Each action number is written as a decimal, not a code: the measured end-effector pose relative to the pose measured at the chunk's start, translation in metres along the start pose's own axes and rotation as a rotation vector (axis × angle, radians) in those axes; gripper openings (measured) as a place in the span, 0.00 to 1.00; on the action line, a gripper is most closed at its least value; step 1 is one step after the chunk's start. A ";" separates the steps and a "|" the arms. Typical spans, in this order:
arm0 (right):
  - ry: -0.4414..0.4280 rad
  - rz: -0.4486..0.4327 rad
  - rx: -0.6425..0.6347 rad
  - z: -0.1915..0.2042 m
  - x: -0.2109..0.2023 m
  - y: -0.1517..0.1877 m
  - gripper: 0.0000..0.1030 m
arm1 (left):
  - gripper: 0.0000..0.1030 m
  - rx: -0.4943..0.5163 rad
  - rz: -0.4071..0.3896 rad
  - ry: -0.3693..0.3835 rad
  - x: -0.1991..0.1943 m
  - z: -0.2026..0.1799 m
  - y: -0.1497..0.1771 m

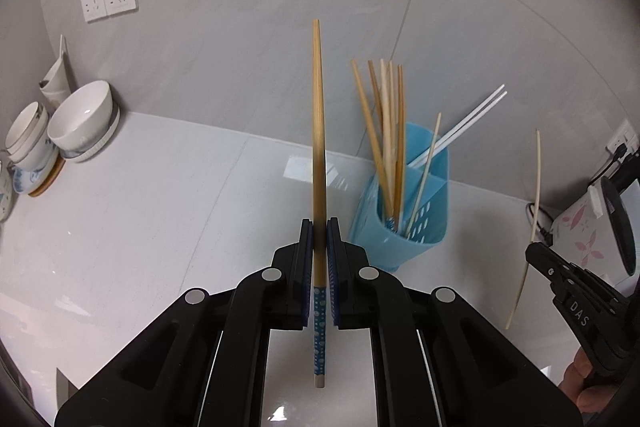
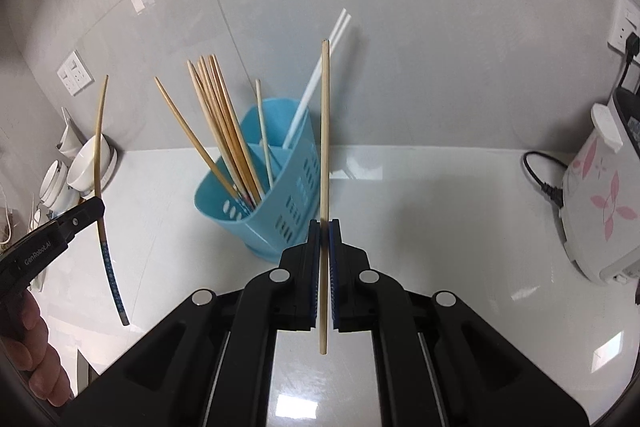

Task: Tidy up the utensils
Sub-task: 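Lift both held chopsticks and carry them to the light-blue holder, then lower the left tool's chopstick into the holder and open the left tool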

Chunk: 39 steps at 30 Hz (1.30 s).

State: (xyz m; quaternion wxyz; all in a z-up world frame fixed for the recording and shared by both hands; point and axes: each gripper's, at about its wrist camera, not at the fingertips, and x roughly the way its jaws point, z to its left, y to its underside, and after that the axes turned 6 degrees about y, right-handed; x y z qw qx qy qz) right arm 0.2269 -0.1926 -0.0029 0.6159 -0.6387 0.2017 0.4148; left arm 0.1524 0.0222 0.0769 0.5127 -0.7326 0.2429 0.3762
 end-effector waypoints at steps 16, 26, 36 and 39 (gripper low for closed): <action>-0.035 -0.077 0.014 0.004 0.000 -0.028 0.03 | 0.06 0.000 -0.229 0.181 -0.003 -0.029 -0.034; -0.061 -0.130 0.045 -0.002 -0.001 -0.042 0.03 | 0.06 0.041 -0.295 0.251 0.024 -0.049 -0.044; -0.080 -0.133 0.056 -0.003 0.013 -0.045 0.03 | 0.06 0.066 -0.338 0.258 0.060 -0.054 -0.038; -0.082 -0.132 0.055 -0.003 0.016 -0.046 0.03 | 0.06 0.063 -0.339 0.253 0.071 -0.054 -0.036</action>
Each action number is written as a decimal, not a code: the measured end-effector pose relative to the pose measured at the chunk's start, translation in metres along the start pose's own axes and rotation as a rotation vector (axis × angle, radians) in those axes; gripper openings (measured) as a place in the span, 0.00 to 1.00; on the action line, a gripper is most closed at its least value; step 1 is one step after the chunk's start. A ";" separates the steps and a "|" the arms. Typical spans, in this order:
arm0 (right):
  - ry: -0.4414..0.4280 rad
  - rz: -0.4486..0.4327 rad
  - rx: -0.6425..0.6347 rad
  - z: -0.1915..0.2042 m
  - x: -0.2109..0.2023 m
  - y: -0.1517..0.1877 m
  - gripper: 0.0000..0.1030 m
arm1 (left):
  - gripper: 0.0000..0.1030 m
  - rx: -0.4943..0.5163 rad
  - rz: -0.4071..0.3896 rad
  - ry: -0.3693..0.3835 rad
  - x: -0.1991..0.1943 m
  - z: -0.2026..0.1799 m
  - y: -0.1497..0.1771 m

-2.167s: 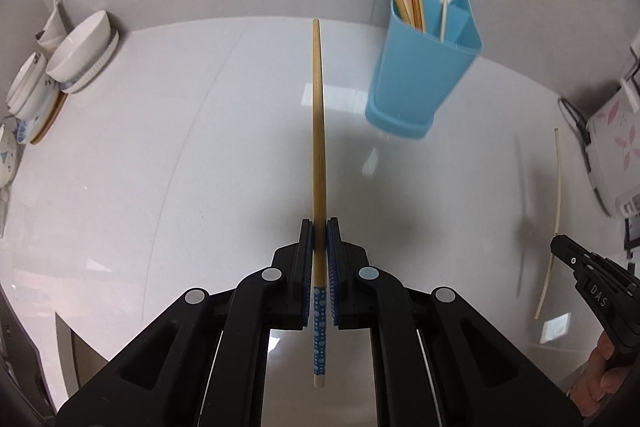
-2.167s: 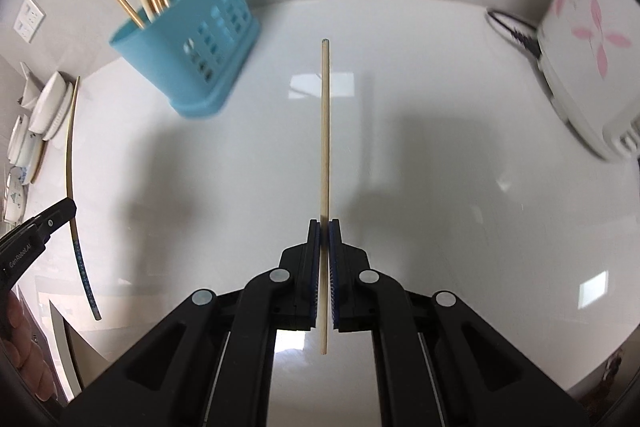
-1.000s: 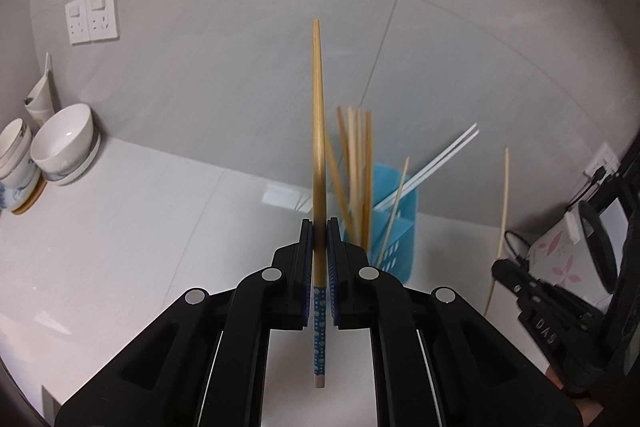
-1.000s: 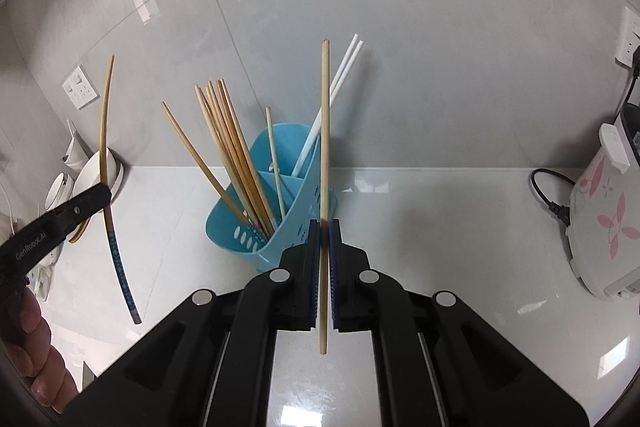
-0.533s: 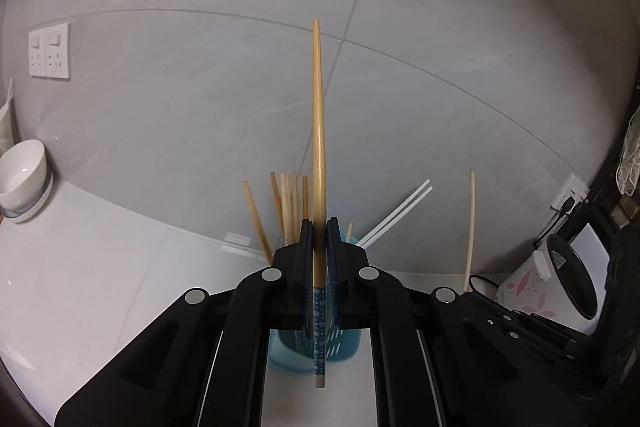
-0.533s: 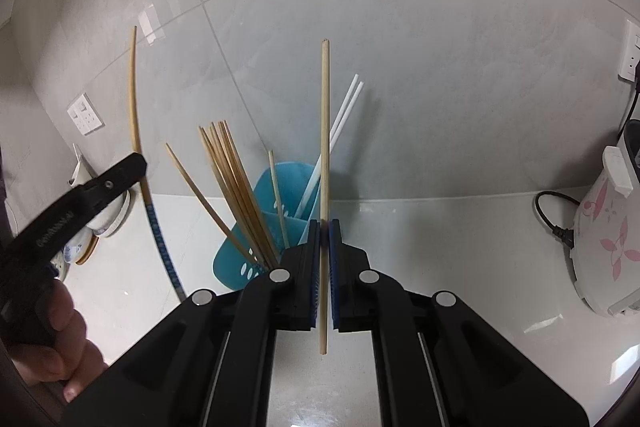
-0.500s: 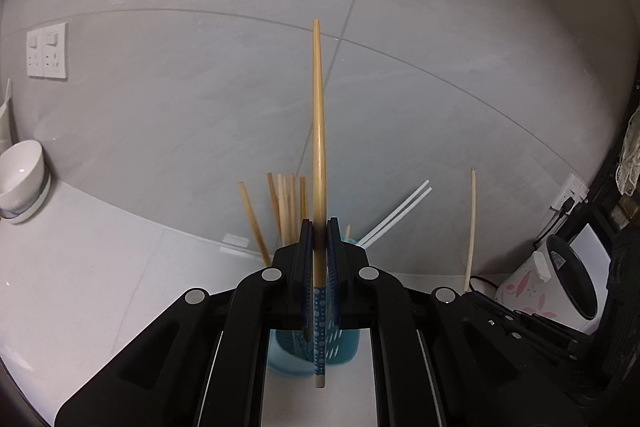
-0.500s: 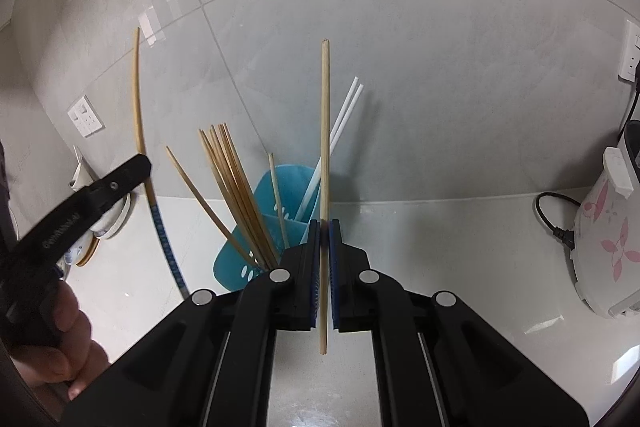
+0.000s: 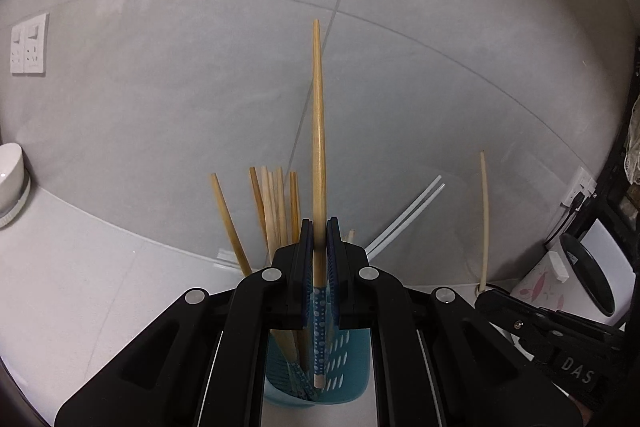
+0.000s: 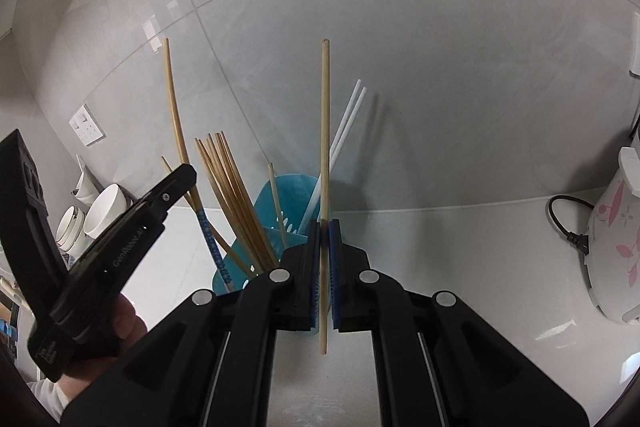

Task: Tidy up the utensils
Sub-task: 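Lower the left tool's chopstick into the holder and open the left tool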

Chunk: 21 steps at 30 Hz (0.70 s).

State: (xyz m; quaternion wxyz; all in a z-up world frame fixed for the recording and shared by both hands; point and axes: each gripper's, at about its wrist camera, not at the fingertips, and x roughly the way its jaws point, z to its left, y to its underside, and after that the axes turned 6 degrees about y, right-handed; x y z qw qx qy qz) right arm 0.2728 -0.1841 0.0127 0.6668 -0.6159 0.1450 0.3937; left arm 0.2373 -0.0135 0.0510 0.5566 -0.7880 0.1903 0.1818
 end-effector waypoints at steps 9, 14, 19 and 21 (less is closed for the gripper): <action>0.000 0.016 0.000 -0.002 0.010 0.003 0.03 | 0.06 0.013 0.001 -0.023 0.007 0.006 0.020; -0.006 0.024 -0.008 -0.001 0.012 0.004 0.03 | 0.06 0.016 0.035 -0.029 0.016 0.010 0.028; -0.011 0.030 -0.017 0.000 0.015 0.004 0.03 | 0.09 0.029 0.076 -0.013 0.017 0.012 0.031; -0.014 0.032 -0.019 0.001 0.016 0.005 0.03 | 0.22 0.039 0.086 -0.018 0.013 0.012 0.032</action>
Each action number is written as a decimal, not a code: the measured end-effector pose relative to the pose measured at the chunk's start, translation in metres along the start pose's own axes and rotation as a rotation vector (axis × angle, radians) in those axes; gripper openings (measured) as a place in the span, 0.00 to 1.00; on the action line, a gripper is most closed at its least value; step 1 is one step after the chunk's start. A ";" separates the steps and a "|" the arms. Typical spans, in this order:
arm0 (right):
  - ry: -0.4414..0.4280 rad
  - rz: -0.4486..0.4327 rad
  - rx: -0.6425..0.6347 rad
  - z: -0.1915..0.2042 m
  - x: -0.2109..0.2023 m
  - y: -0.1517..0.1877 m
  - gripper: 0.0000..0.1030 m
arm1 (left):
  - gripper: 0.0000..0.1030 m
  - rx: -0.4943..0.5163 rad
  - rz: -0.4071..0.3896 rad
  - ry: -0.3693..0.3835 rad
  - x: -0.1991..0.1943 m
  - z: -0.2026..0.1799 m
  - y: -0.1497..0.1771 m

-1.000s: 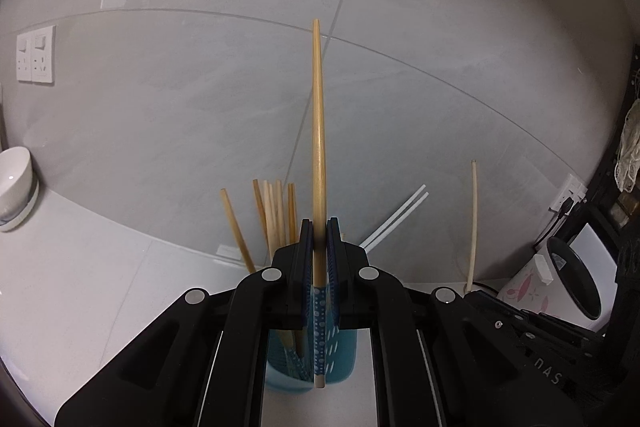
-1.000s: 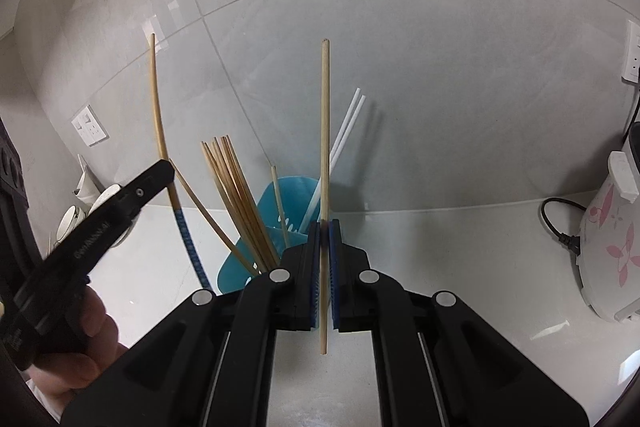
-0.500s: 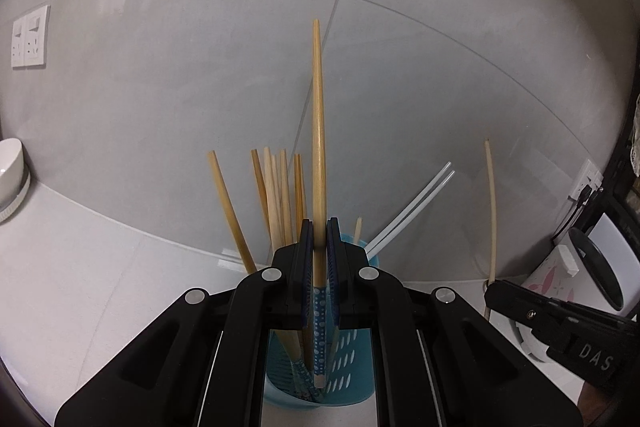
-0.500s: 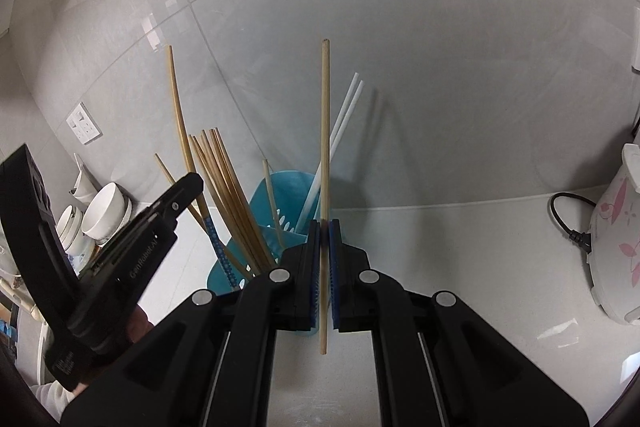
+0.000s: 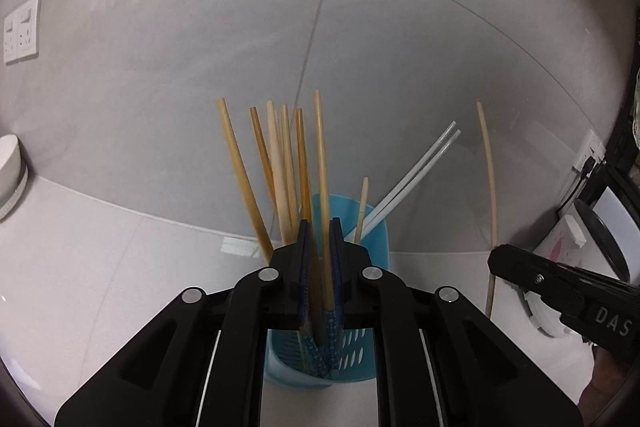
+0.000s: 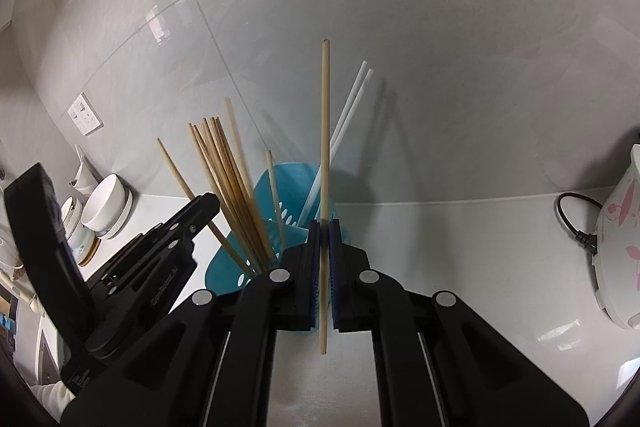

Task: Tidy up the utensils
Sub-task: 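Lower the left tool's chopstick into the holder and open the left tool, then lower the right tool's chopstick into the holder and open the right tool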

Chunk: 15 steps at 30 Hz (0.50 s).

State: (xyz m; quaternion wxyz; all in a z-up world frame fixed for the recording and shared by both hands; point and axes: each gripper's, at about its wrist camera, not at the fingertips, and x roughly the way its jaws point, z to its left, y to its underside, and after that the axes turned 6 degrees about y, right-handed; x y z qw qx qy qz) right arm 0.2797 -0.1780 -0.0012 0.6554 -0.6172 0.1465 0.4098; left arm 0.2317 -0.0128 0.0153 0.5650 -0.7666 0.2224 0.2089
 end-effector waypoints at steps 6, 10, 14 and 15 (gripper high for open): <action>-0.021 -0.006 -0.002 0.003 0.004 -0.001 0.04 | 0.58 0.006 0.082 -0.057 -0.014 0.008 0.000; -0.038 -0.014 -0.027 0.012 0.007 -0.004 0.04 | 0.70 0.018 0.134 -0.098 -0.021 0.017 0.001; -0.063 -0.027 -0.044 0.021 0.009 -0.008 0.04 | 0.85 0.060 0.171 -0.119 -0.024 0.021 0.005; -0.069 -0.031 -0.047 0.024 0.009 -0.010 0.04 | 0.87 0.074 0.176 -0.123 -0.024 0.022 0.006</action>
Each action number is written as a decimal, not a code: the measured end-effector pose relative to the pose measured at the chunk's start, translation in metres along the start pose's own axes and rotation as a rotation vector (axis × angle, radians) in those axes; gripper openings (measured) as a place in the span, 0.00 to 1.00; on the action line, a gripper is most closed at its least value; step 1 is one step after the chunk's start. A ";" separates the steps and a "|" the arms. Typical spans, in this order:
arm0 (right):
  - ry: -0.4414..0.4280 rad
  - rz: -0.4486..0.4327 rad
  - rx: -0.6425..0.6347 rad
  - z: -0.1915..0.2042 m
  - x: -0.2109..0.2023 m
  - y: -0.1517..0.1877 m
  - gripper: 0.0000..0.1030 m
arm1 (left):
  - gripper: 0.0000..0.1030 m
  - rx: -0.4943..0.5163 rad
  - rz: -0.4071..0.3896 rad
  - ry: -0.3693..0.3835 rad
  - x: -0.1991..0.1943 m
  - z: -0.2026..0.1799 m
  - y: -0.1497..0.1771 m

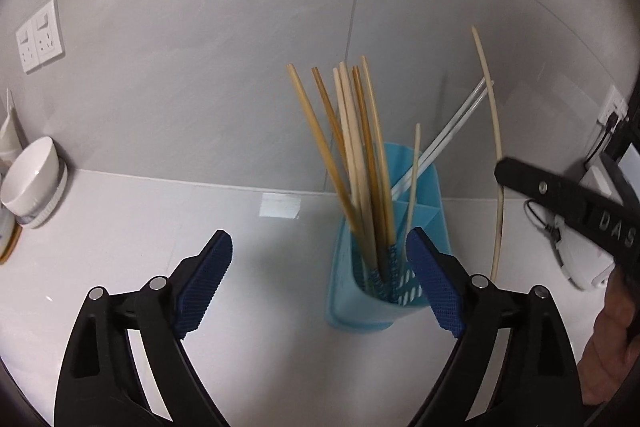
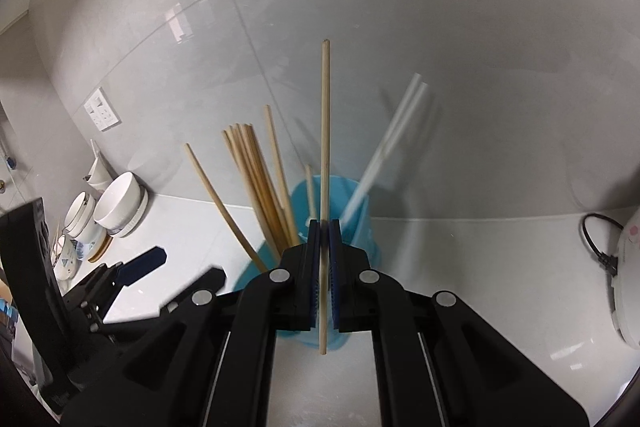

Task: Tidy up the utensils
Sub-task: 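Lower the right tool's chopstick into the holder and open the right tool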

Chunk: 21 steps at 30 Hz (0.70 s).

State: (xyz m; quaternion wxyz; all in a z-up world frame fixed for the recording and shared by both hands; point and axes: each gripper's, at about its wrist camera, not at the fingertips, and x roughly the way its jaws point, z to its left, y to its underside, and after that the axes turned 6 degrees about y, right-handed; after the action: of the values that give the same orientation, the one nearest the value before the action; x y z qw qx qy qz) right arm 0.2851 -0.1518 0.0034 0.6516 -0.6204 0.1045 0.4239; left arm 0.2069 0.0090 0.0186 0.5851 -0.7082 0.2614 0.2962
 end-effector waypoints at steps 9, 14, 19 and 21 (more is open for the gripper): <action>-0.074 -0.071 -0.058 0.025 0.010 -0.006 0.04 | 0.94 0.025 0.031 -0.011 -0.007 0.009 0.004; -0.087 -0.095 -0.082 0.034 0.018 -0.003 0.04 | 0.94 0.021 0.047 -0.026 -0.005 0.016 0.008; -0.085 -0.095 -0.096 0.037 0.025 0.003 0.04 | 0.94 0.007 0.056 -0.033 -0.001 0.020 0.006; -0.082 -0.102 -0.097 0.036 0.026 0.006 0.04 | 0.94 0.003 0.055 -0.032 0.000 0.023 0.006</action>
State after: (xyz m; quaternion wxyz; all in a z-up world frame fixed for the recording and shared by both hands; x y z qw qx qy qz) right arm 0.2831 -0.1092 -0.0105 0.6450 -0.6380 0.0252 0.4199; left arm 0.2000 0.0309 0.0117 0.5817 -0.6951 0.2718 0.3234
